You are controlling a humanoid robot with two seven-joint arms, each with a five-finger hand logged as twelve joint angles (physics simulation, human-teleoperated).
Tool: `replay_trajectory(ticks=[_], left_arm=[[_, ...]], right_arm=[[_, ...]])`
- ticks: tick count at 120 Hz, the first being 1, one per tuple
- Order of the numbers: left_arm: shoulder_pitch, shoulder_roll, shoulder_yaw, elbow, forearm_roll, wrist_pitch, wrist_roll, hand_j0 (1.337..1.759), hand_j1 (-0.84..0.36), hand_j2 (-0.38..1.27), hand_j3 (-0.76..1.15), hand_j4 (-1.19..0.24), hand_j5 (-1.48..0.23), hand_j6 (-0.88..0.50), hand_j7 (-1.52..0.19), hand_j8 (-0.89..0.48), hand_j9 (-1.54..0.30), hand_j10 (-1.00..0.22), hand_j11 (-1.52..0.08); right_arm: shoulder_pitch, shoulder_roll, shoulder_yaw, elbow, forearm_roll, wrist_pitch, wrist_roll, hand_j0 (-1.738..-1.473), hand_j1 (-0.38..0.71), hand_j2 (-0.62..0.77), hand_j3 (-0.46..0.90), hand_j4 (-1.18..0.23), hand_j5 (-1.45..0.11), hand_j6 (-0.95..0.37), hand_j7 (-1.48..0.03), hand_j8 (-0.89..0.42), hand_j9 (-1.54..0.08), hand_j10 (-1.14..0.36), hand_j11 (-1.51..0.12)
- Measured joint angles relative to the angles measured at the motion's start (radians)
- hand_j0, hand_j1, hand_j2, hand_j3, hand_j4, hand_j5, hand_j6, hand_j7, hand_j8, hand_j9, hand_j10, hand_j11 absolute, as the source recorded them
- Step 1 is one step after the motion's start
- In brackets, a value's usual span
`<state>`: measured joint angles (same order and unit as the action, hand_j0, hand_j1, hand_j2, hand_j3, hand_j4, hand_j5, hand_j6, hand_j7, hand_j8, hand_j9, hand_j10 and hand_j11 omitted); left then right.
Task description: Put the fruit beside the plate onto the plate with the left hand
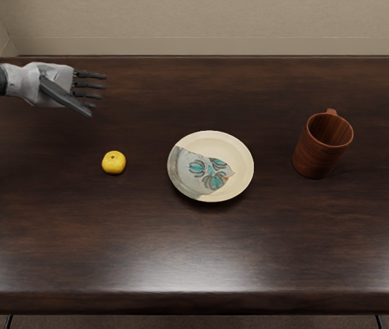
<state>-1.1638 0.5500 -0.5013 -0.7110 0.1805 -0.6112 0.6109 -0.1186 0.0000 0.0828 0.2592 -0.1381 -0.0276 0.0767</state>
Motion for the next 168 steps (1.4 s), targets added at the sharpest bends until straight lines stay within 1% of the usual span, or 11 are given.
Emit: replay_trajectory(ticks=[12, 23, 32, 40, 49, 59, 68, 87, 110, 135, 168], left_arm=[[0.000, 0.030, 0.027, -0.134, 0.170, 0.000, 0.000, 1.658, 0.28, 0.01, 0.00, -0.06, -0.08, -0.06, -0.08, -0.06, -0.08, -0.06, -0.08], [0.011, 0.051, 0.037, -0.336, 0.352, 0.001, 0.000, 1.658, 0.27, 0.01, 0.00, -0.07, -0.09, -0.07, -0.09, -0.07, -0.09, -0.07, -0.09], [0.023, 0.049, 0.044, -0.489, 0.516, 0.082, 0.000, 1.658, 0.27, 0.01, 0.00, -0.07, -0.09, -0.07, -0.09, -0.07, -0.09, -0.07, -0.09], [0.018, 0.041, 0.056, -0.564, 0.607, 0.189, 0.000, 1.658, 0.27, 0.01, 0.00, -0.07, -0.09, -0.07, -0.09, -0.07, -0.09, -0.07, -0.09], [0.024, 0.016, 0.071, -0.607, 0.697, 0.297, 0.000, 1.658, 0.27, 0.01, 0.00, -0.07, -0.09, -0.07, -0.09, -0.07, -0.09, -0.07, -0.09], [0.014, -0.035, 0.146, -0.629, 0.774, 0.429, 0.000, 1.658, 0.27, 0.01, 0.00, -0.07, -0.08, -0.07, -0.08, -0.07, -0.08, -0.07, -0.08], [0.016, -0.041, 0.218, -0.637, 0.828, 0.534, 0.000, 1.658, 0.27, 0.01, 0.00, -0.07, -0.08, -0.07, -0.08, -0.07, -0.08, -0.07, -0.08], [0.035, -0.074, 0.291, -0.638, 0.957, 0.682, 0.000, 1.658, 0.28, 0.01, 0.00, -0.06, -0.08, -0.07, -0.08, -0.07, -0.08, -0.06, -0.08], [0.105, -0.105, 0.321, -0.614, 0.997, 0.757, 0.000, 1.658, 0.28, 0.01, 0.00, -0.06, -0.08, -0.06, -0.08, -0.06, -0.08, -0.06, -0.08], [0.123, -0.107, 0.328, -0.580, 1.005, 0.836, 0.000, 1.658, 0.27, 0.02, 0.00, -0.07, -0.08, -0.07, -0.08, -0.07, -0.08, -0.07, -0.08], [0.150, -0.107, 0.331, -0.575, 1.008, 0.855, 0.000, 1.658, 0.16, 0.03, 0.00, -0.17, -0.22, -0.17, -0.22, -0.17, -0.22, -0.17, -0.22]], right_arm=[[0.000, 0.000, 0.000, 0.000, 0.000, 0.000, 0.000, -1.658, -0.33, 0.00, 0.00, -0.01, -0.02, -0.01, -0.02, -0.01, -0.02, -0.01, -0.02], [0.000, 0.000, 0.000, 0.000, 0.000, 0.000, 0.000, -1.658, -0.33, 0.00, 0.00, -0.01, -0.02, -0.01, -0.02, -0.01, -0.02, -0.01, -0.02], [0.000, 0.000, 0.000, 0.000, 0.000, 0.000, 0.000, -1.658, -0.33, 0.00, 0.00, -0.01, -0.02, -0.01, -0.02, -0.01, -0.02, -0.01, -0.02], [0.000, 0.000, 0.000, 0.000, 0.000, 0.000, 0.000, -1.658, -0.33, 0.00, 0.00, -0.01, -0.02, -0.01, -0.02, -0.01, -0.02, -0.01, -0.02], [0.000, 0.000, 0.000, 0.000, 0.000, 0.000, 0.000, -1.658, -0.33, 0.00, 0.00, -0.01, -0.02, -0.01, -0.02, -0.01, -0.02, -0.01, -0.02], [0.000, 0.000, 0.000, 0.000, 0.000, 0.000, 0.000, -1.658, -0.33, 0.00, 0.00, -0.01, -0.02, -0.01, -0.02, -0.01, -0.02, -0.01, -0.02], [0.000, 0.000, 0.000, 0.000, 0.000, 0.000, 0.000, -1.658, -0.33, 0.00, 0.00, -0.01, -0.02, -0.01, -0.02, -0.01, -0.02, -0.01, -0.02], [0.000, 0.000, 0.000, 0.000, 0.000, 0.000, 0.000, -1.658, -0.33, 0.00, 0.00, -0.01, -0.02, -0.01, -0.02, -0.01, -0.02, -0.01, -0.02], [0.000, 0.000, 0.000, 0.000, 0.000, 0.000, 0.000, -1.658, -0.33, 0.00, 0.00, -0.01, -0.02, -0.01, -0.02, -0.01, -0.02, -0.01, -0.02], [0.000, 0.000, 0.000, 0.000, 0.000, 0.000, 0.000, -1.658, -0.33, 0.00, 0.00, -0.01, -0.02, -0.01, -0.02, -0.01, -0.02, -0.01, -0.02], [0.000, 0.000, 0.000, 0.000, 0.000, 0.000, 0.000, -1.658, -0.33, 0.00, 0.00, -0.01, -0.02, -0.01, -0.02, -0.01, -0.02, -0.01, -0.02]])
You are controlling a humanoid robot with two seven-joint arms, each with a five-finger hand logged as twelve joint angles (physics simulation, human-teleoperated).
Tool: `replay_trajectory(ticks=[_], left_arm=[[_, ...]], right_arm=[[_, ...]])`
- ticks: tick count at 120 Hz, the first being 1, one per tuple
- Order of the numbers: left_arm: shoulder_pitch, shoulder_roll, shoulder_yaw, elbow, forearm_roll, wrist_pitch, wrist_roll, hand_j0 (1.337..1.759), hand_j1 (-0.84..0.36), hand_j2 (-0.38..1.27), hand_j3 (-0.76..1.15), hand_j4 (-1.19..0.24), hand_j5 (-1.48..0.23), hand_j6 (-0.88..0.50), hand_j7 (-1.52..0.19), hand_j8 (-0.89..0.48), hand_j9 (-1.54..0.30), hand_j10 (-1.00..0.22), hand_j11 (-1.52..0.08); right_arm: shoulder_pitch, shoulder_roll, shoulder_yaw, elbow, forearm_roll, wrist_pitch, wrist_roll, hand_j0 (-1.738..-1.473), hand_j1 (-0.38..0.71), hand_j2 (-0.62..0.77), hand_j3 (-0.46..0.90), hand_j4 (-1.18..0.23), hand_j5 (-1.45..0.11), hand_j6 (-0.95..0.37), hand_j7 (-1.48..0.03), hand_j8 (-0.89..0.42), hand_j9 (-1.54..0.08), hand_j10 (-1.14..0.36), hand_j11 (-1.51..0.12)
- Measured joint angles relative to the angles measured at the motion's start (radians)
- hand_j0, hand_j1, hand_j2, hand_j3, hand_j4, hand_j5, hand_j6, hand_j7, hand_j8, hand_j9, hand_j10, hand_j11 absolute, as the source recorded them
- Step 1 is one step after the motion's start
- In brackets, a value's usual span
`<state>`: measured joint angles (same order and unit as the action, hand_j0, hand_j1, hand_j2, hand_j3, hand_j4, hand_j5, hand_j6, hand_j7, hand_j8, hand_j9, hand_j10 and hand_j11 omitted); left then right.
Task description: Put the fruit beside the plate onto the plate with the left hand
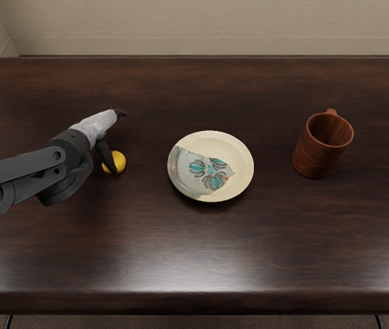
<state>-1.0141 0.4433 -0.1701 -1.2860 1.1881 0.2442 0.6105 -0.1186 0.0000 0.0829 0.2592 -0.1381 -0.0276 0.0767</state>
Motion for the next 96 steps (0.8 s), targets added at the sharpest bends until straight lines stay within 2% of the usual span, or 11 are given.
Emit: replay_trajectory(ticks=[12, 31, 62, 96], left_arm=[[-0.001, 0.000, 0.010, 0.000, 0.001, 0.001, -0.001, 1.657, 0.15, 0.01, 0.00, -0.20, -0.28, -0.20, -0.28, -0.20, -0.28, -0.20, -0.29], [0.002, -0.009, 0.016, 0.004, 0.002, 0.035, 0.000, 1.658, 0.08, 0.15, 0.00, -0.26, -0.35, -0.26, -0.35, -0.26, -0.35, -0.26, -0.35], [0.015, -0.014, 0.018, 0.007, 0.001, 0.062, 0.000, 1.657, -0.02, 0.12, 0.00, -0.34, -0.45, -0.34, -0.45, -0.34, -0.45, -0.34, -0.45], [0.015, -0.015, 0.014, 0.011, -0.009, 0.064, 0.000, 1.658, -0.15, 0.17, 0.00, -0.44, -0.58, -0.45, -0.58, -0.45, -0.58, -0.44, -0.58]], right_arm=[[0.000, 0.000, 0.000, 0.000, 0.000, 0.000, 0.000, -1.658, -0.33, 0.00, 0.00, -0.01, -0.02, -0.01, -0.02, -0.01, -0.02, -0.01, -0.02], [0.000, 0.000, 0.000, 0.000, 0.000, 0.000, 0.000, -1.658, -0.33, 0.00, 0.00, -0.01, -0.02, -0.01, -0.02, -0.01, -0.02, -0.01, -0.02], [0.000, 0.000, 0.000, 0.000, 0.000, 0.000, 0.000, -1.658, -0.33, 0.00, 0.00, -0.01, -0.02, -0.01, -0.02, -0.01, -0.02, -0.01, -0.02], [0.000, 0.000, 0.000, 0.000, 0.000, 0.000, 0.000, -1.658, -0.33, 0.00, 0.00, -0.01, -0.02, -0.01, -0.02, -0.01, -0.02, -0.01, -0.02]])
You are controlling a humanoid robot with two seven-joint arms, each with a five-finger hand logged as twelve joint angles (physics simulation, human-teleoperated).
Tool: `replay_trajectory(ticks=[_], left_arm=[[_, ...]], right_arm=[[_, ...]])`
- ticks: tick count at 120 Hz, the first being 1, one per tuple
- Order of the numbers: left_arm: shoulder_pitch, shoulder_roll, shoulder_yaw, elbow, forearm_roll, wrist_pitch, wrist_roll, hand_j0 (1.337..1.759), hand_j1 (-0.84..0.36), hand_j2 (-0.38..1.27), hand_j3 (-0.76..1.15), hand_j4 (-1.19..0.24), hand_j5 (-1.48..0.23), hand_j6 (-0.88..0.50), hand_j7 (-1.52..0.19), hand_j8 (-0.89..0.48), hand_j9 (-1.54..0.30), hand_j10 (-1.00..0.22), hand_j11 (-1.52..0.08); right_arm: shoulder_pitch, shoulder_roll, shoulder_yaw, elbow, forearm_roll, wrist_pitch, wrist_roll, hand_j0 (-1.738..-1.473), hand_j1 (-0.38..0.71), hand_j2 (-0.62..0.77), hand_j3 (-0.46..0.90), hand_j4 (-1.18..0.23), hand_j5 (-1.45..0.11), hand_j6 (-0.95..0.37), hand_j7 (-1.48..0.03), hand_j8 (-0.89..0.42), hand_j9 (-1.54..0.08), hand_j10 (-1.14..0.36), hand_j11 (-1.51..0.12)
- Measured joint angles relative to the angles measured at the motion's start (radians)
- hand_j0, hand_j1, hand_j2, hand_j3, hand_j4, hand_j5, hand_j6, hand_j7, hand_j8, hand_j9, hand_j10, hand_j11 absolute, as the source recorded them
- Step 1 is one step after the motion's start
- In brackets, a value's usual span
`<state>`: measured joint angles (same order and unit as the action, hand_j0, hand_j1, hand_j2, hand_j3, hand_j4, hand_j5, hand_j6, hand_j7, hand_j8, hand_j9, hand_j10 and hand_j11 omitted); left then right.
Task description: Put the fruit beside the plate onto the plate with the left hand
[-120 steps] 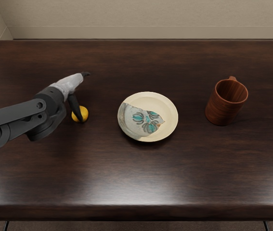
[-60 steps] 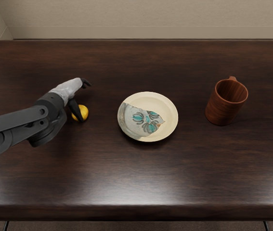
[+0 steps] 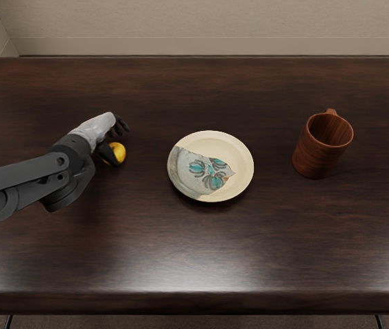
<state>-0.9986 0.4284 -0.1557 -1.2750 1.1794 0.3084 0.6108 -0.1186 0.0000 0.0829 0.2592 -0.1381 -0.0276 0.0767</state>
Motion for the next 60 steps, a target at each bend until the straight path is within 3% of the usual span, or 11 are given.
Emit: replay_trajectory(ticks=[23, 60], left_arm=[[0.000, 0.001, 0.000, 0.000, -0.004, -0.001, 0.000, 1.658, -0.23, 0.19, 0.00, -0.51, -0.67, -0.51, -0.67, -0.51, -0.67, -0.51, -0.67], [-0.001, 0.000, -0.002, 0.000, -0.008, -0.006, 0.000, 1.657, -0.30, 0.34, 0.00, -0.61, -0.79, -0.53, -0.79, -0.47, -0.80, -0.61, -0.80]], right_arm=[[0.000, 0.000, 0.000, 0.000, 0.000, 0.000, 0.000, -1.658, -0.33, 0.00, 0.00, -0.01, -0.02, -0.01, -0.02, -0.01, -0.02, -0.01, -0.02], [0.000, 0.000, 0.000, 0.000, 0.000, 0.000, 0.000, -1.658, -0.33, 0.00, 0.00, -0.01, -0.02, -0.01, -0.02, -0.01, -0.02, -0.01, -0.02]])
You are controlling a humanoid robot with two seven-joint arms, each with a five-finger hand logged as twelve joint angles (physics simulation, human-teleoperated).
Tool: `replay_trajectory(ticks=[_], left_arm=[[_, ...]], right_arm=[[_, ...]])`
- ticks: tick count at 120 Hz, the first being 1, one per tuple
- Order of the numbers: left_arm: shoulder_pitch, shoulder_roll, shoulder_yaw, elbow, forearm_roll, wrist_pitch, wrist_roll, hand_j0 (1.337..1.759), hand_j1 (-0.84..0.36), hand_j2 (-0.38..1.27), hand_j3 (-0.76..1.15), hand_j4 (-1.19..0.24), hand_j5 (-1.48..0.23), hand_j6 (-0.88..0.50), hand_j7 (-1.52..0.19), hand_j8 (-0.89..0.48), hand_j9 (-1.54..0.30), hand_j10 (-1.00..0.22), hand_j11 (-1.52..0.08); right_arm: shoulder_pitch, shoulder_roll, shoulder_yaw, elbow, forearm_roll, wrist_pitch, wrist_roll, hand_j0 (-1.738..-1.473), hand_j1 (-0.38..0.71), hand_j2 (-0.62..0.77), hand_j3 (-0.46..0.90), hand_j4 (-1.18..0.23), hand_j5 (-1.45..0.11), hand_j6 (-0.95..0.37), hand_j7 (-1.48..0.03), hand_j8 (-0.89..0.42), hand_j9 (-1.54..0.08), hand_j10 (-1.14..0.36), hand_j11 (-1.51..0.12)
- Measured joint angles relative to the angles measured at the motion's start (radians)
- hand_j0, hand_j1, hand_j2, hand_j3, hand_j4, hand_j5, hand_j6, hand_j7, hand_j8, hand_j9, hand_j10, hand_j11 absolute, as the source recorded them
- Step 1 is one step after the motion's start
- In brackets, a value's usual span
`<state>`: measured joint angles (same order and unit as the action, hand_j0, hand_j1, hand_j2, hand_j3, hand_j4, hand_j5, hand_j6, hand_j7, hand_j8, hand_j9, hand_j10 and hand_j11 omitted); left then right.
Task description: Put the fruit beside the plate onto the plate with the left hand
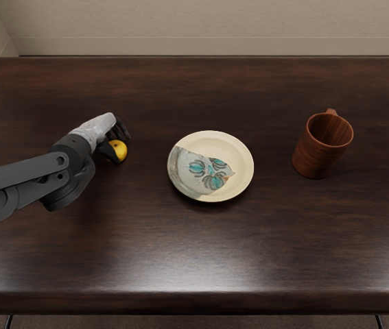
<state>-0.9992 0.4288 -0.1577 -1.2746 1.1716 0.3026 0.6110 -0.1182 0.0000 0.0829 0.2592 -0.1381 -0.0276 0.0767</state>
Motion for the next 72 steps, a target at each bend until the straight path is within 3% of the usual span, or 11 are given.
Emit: replay_trajectory(ticks=[30, 72], left_arm=[[0.006, -0.001, 0.003, 0.000, 0.008, -0.003, 0.000, 1.653, -0.32, 0.37, 0.00, -0.68, -0.84, -0.49, -0.87, -0.42, -0.88, -0.66, -0.88], [0.007, -0.001, 0.006, 0.000, -0.003, -0.004, 0.000, 1.653, -0.23, 0.40, 0.00, -0.73, -0.87, -0.60, -0.90, -0.53, -0.93, -0.70, -0.93]], right_arm=[[0.000, 0.000, 0.000, 0.000, 0.000, 0.000, 0.000, -1.658, -0.33, 0.00, 0.00, -0.01, -0.02, -0.01, -0.02, -0.01, -0.02, -0.01, -0.02], [0.000, 0.000, 0.000, 0.000, 0.000, 0.000, 0.000, -1.658, -0.33, 0.00, 0.00, -0.01, -0.02, -0.01, -0.02, -0.01, -0.02, -0.01, -0.02]])
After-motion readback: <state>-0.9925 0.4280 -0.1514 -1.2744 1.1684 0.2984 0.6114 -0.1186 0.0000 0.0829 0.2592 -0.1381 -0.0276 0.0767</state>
